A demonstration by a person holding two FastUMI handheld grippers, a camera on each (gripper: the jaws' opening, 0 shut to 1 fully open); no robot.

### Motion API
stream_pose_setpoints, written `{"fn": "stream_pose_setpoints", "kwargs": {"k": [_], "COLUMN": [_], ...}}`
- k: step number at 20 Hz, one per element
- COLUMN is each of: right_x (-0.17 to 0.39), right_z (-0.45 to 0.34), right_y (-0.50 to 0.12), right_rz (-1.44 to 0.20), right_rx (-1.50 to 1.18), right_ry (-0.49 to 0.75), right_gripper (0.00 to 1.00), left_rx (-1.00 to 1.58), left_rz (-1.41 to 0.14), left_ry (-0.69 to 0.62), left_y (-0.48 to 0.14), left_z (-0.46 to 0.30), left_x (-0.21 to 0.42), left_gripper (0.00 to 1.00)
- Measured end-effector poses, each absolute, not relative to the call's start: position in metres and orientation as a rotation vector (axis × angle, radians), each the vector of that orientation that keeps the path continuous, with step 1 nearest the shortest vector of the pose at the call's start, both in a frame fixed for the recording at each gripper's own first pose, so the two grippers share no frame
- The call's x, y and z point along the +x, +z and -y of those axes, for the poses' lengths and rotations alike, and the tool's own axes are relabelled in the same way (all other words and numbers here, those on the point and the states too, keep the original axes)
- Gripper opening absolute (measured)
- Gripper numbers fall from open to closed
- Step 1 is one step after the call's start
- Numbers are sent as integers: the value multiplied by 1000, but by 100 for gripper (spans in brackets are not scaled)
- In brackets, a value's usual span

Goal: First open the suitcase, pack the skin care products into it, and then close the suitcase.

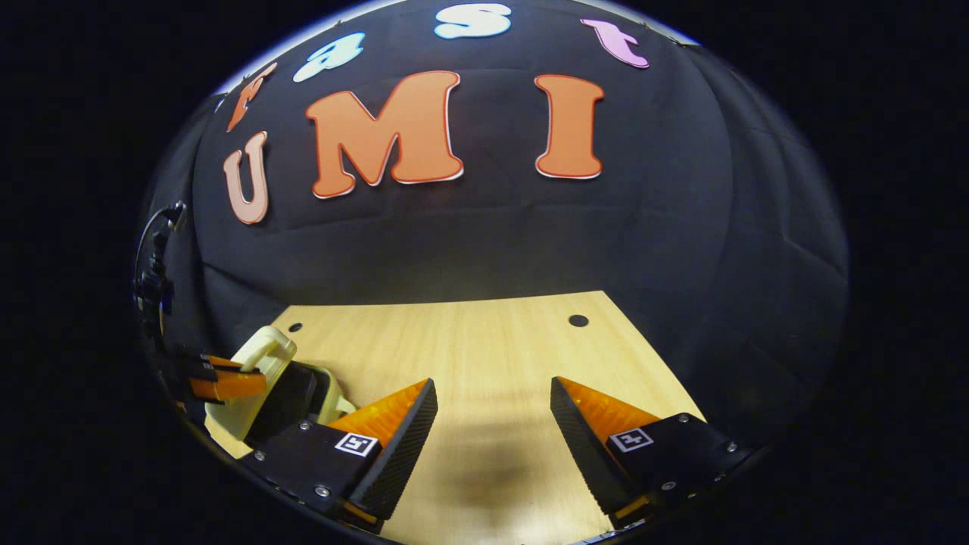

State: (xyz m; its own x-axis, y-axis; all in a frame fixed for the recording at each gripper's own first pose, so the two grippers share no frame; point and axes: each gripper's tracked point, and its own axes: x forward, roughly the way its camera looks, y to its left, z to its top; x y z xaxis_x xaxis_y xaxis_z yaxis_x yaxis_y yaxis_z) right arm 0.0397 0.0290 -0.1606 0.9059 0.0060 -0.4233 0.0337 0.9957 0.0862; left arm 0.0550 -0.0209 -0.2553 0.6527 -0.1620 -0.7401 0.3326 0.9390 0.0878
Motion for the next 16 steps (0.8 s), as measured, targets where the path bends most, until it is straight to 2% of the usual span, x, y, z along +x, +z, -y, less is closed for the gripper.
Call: {"fn": "stream_pose_setpoints", "kwargs": {"k": [5,10,12,13,14,15,16], "right_x": [30,19,17,18,18,18,20], "right_z": [-2,8,7,8,7,6,6], "right_y": [-180,-179,-176,-175,-174,-171,-169], "right_rz": [-476,-464,-454,-452,-455,-457,-454], "right_rx": [116,106,117,121,123,127,130], "right_ry": [-82,-100,-95,-94,-82,-70,-59], "right_gripper": [95,96,95,95,96,96,95], "left_rx": [316,457,440,419,396,366,336], "left_rz": [-975,-968,-973,-974,-971,-961,-929], "left_ry": [-333,-325,-313,-302,-299,-289,-275], "left_y": [-357,-376,-382,-366,-360,-361,-349], "left_z": [36,47,48,39,42,53,58], "left_x": [34,55,65,55,55,64,68], "left_gripper": [9,10,22,27,40,46,64]}}
